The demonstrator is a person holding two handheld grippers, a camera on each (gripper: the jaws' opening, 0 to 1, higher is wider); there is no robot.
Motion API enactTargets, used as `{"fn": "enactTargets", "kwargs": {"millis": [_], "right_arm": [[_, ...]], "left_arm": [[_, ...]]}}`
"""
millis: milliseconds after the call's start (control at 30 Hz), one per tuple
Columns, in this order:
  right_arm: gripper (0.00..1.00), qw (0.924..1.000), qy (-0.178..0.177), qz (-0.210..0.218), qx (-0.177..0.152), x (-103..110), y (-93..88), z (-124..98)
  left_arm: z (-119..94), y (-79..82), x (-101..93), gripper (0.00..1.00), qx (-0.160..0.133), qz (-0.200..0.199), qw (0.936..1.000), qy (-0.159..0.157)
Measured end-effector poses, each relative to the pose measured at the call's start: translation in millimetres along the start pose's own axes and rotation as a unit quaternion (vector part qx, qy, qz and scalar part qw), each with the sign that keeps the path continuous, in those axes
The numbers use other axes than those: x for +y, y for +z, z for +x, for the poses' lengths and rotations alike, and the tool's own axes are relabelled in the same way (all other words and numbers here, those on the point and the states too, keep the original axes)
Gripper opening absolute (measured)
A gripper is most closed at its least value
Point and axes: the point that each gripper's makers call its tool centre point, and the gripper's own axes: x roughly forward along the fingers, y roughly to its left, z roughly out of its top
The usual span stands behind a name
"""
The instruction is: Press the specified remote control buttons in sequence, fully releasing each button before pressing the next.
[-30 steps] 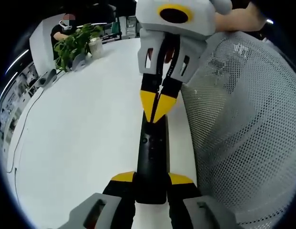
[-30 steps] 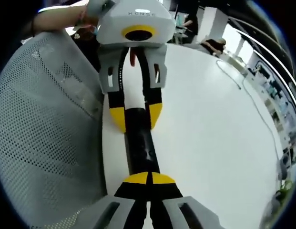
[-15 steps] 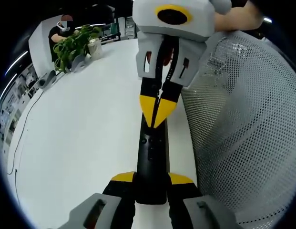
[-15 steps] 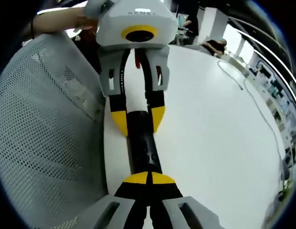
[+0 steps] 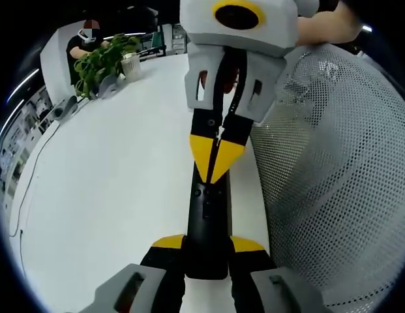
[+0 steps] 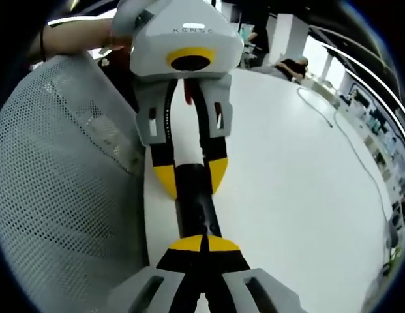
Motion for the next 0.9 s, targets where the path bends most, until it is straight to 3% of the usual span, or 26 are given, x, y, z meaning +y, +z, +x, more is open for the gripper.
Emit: {"fn": "enactTargets", "kwargs": {"millis": [367,467,633,900], "right_arm": [[0.0,1.0,-0.008,0.001,-0.005,-1,1.7,1],[0.0,0.9996,-0.012,-0.026,0.0,0,3.1,1],[0.0,0.9996,0.004,-0.026,-0.005,7,7.8,1],[0.0,0.9979,0.014,-0.064,-0.003,13,8.2,3]], "left_arm": [[0,0.0,0.2,0.25,0.002,0.002,1.0,-0.001],[0,0.2,0.2,0.25,0.001,0.001,1.0,0.0],[-1,-0.2,0.3,0.25,-0.002,-0.001,1.0,0.0],[-1,-0.4,-0.1,0.25,-0.002,-0.001,1.0,0.0]]}}
